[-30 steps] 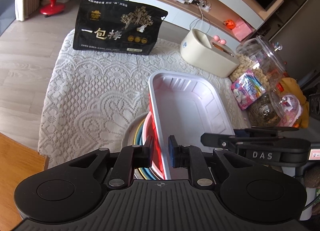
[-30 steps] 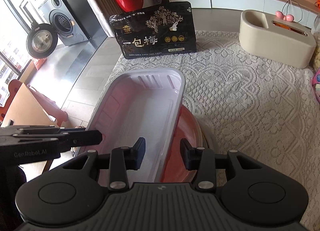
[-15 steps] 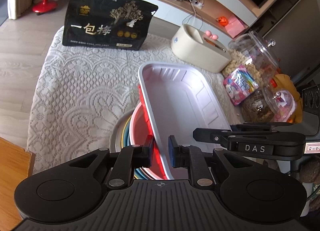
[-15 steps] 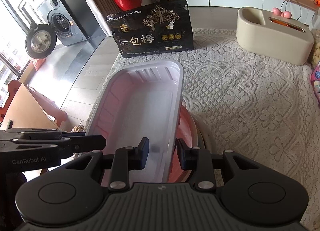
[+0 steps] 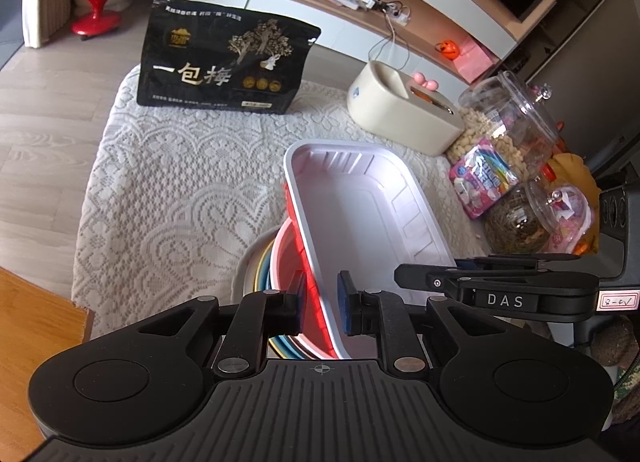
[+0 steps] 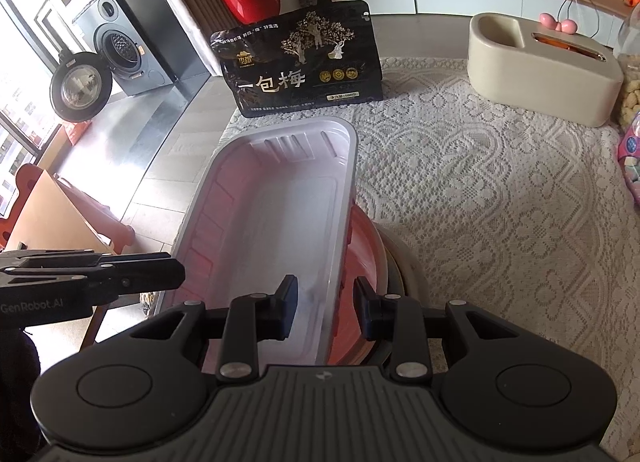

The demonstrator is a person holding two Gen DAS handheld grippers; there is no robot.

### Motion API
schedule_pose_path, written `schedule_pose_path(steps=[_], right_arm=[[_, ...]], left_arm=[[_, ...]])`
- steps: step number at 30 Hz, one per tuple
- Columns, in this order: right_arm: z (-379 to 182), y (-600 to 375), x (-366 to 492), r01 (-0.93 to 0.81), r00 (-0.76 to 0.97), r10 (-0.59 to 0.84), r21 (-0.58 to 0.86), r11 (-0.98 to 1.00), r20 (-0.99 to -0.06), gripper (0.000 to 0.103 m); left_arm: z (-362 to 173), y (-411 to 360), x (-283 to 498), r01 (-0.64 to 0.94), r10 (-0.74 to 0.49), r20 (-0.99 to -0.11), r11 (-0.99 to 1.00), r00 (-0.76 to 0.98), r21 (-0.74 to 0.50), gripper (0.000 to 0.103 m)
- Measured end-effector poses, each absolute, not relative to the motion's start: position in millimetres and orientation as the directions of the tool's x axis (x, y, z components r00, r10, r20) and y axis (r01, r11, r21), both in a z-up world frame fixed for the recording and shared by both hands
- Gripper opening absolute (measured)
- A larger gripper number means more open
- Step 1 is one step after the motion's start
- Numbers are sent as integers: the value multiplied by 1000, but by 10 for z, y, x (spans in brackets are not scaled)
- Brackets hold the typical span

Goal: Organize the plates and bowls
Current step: 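Lower the tray onto the orange-printed bowl atop the stack with both grippers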

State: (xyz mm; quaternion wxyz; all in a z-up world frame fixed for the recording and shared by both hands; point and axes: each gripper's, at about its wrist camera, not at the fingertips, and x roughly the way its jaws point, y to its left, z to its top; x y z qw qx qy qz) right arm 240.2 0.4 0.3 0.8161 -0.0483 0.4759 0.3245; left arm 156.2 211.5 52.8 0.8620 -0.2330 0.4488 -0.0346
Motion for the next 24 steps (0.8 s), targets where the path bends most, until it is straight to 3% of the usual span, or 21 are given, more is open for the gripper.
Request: schedule_pose_path(steps=[24], right_arm=[[19,-3,2330,-568,331,476,231,790,-815,30]], left_arm=[[616,2022,1505,-104,-300,-745,891,595,-442,18]])
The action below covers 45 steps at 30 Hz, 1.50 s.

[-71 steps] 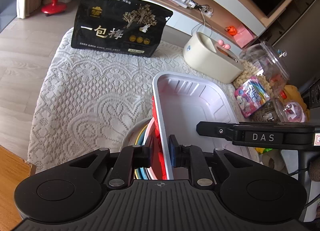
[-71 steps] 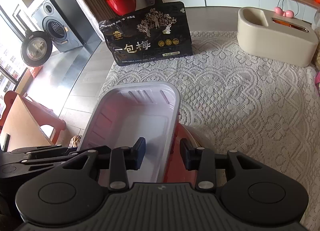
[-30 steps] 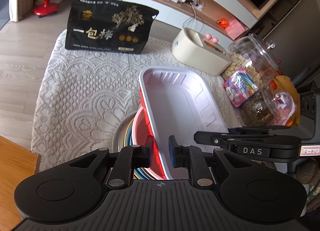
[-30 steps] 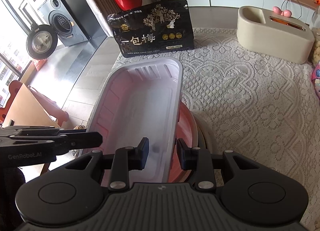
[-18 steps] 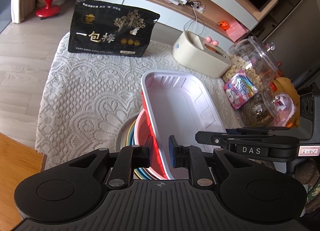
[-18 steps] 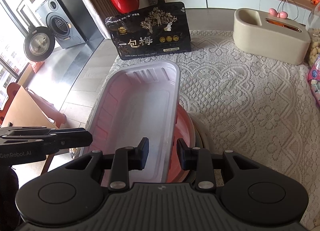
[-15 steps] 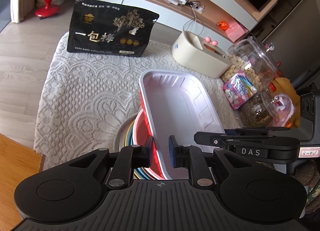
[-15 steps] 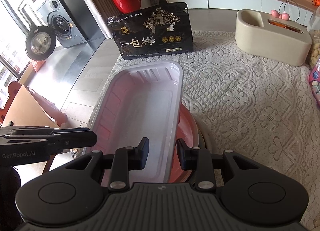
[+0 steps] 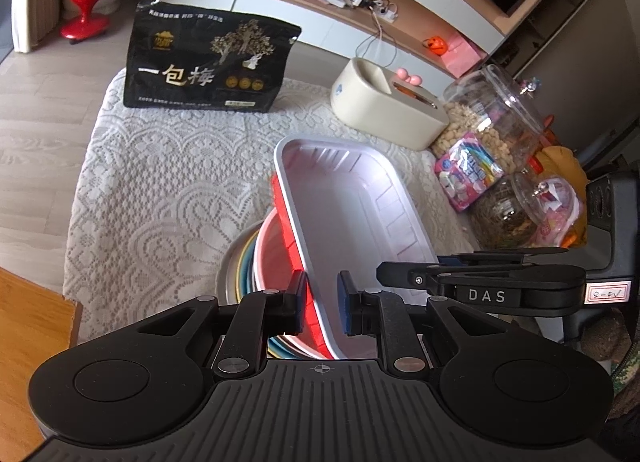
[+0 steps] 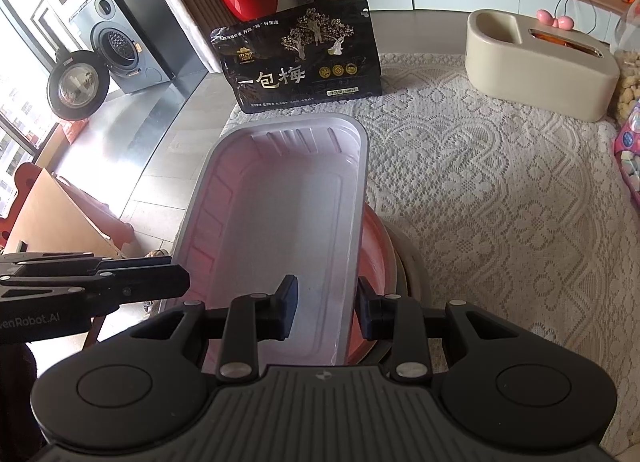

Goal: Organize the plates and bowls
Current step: 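Lower the tray onto the orange-printed bowl atop the stack with both grippers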

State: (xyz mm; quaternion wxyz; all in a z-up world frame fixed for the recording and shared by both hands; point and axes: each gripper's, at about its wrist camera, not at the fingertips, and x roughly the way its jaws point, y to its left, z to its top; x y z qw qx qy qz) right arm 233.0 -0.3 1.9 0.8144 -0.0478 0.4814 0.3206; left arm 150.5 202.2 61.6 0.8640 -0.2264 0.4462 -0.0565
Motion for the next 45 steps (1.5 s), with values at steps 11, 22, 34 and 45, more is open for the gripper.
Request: schedule_pose_path(steps=[11,22,34,45], right_arm=[[12,-59,2319,-564,323,475,237,791,-819,31],[45,-101,2308,-556,329,485,249,793,-811,31],[63,-178,2268,-552,337,495,258,793,-801,31],[61,-136,2227,-567,323,505,263,781,-801,31]], left_arm=[[569,1955,1533,-99,-293,-770,904,567,-416,18],[639,2021,1479,-119,-274,-761,901,587,-416,18],[653,1980,1463,-103,-282,-760,904,585,-415,18],[654,1991,1455,-107,-284,-760,902,585,-419,18]])
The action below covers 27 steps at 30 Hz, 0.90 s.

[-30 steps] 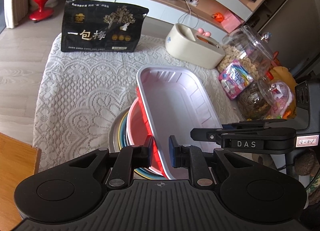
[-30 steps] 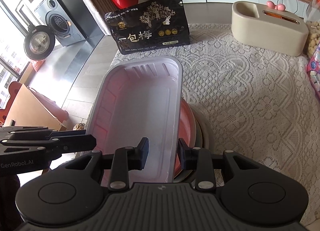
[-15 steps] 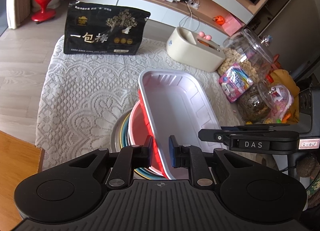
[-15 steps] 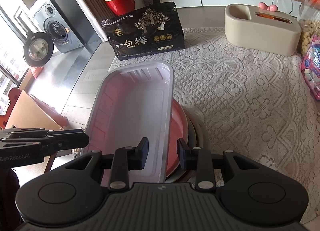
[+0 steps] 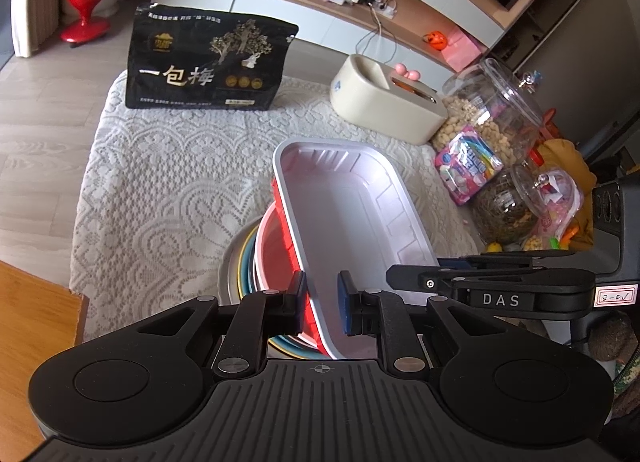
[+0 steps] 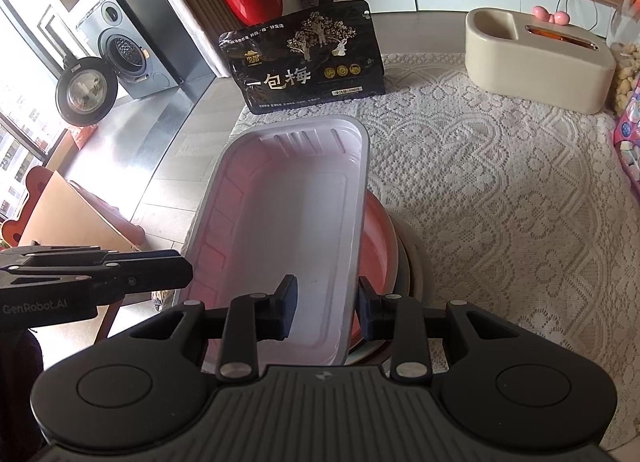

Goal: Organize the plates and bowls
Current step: 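Lower the tray onto the orange-printed bowl atop the stack with both grippers, then open both grippers and pull them back from the tray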

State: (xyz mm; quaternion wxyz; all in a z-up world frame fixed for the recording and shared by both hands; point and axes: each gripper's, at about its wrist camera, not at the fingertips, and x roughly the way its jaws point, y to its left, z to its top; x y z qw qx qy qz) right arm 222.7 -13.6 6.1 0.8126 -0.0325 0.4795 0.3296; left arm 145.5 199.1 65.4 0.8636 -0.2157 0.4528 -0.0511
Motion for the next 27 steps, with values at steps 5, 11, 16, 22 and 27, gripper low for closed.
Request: schedule_pose_path(steps=[5,11,16,22,27], right_arm=[[105,-253,2218,-552,359,518,270,788,-776,31],[286,-608,1877,-575,444,600,302,760,-665,35],[339,-1026,1366,-615,551,645,265,743,-529,48],[-129,-1249,799,-608,625,610,186,772,-488,56],[-696,-1218,572,-556,664,535,134,820,-522,57]], left_arm=[[727,1997,1357,-142,-219,-754,913,619,-382,18],[979,1819,898,-147,-111,-616,924,780,-352,18],[767,1409,333,-138,-36,-466,933,884,-333,18],[278,837,-53,-128,-41,-495,944,868,-303,17],[-76,514,-189,-213,52,-580,953,813,-214,17]])
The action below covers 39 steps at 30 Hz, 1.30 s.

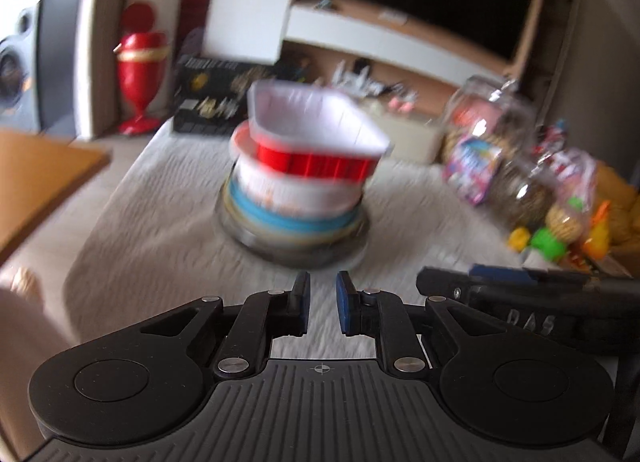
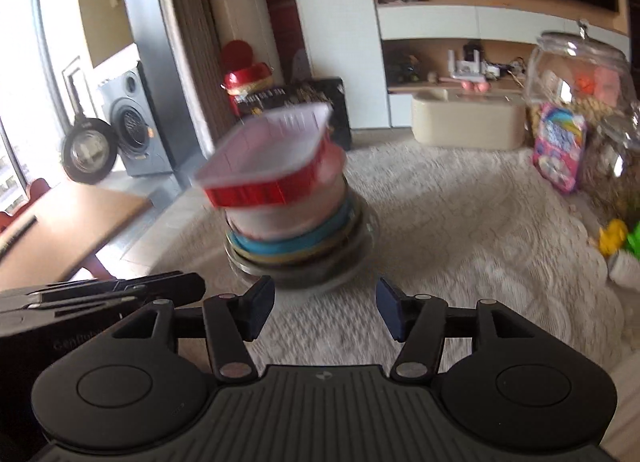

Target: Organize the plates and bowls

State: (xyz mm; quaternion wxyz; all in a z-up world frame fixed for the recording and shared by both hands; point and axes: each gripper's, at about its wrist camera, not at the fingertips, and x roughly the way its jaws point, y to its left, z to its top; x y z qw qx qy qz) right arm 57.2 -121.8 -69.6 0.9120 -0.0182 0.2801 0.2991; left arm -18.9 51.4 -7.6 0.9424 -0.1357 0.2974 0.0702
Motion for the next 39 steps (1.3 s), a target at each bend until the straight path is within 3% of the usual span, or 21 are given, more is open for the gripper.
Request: schedule_pose_path(steps=[4,9,39], right_arm=[[-982,-1248,546,-533,636,501,135,835,-587,57],[-1007,-1303,519,-526,648,501,139,839,-573,57],[-1021,-1239,450,-552,633,499,107,827,-592,57]], left_arm=[[-93,467,-233,-213,65,-579,958,813,-191,16],[-193,297,-203,-230,118,-643,969,757,-93,16],[-217,336,-208,-241,97,-660,962,745,-130,16]])
